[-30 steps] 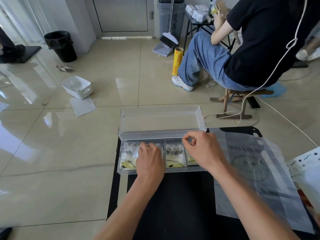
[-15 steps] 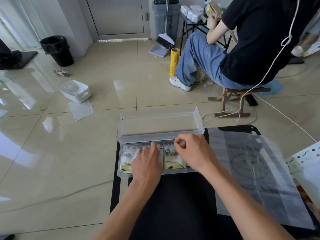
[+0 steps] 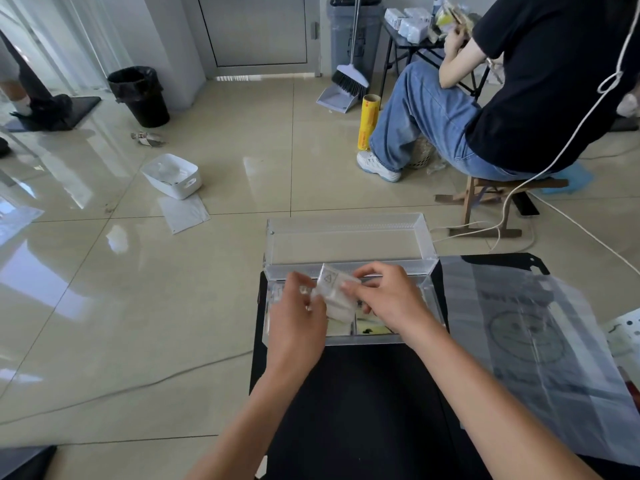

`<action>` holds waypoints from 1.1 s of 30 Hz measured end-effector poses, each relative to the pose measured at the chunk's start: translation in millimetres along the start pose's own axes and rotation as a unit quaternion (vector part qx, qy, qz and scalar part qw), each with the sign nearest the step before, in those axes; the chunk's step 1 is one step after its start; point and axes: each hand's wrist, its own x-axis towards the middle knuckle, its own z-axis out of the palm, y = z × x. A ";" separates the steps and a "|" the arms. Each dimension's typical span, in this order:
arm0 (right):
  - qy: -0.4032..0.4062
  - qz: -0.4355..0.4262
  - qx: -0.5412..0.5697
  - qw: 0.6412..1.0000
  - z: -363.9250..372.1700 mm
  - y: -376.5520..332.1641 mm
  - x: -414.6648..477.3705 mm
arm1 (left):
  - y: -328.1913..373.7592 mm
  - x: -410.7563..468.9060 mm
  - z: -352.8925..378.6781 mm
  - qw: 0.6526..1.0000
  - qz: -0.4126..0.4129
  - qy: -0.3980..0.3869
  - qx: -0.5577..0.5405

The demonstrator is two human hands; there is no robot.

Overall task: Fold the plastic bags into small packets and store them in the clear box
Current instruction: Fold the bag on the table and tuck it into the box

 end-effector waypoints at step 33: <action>0.124 -0.207 -0.372 0.896 44.2 20.7 -1.0 | -26.9 -17.4 26.2 0.842 0.181 -0.183 0.474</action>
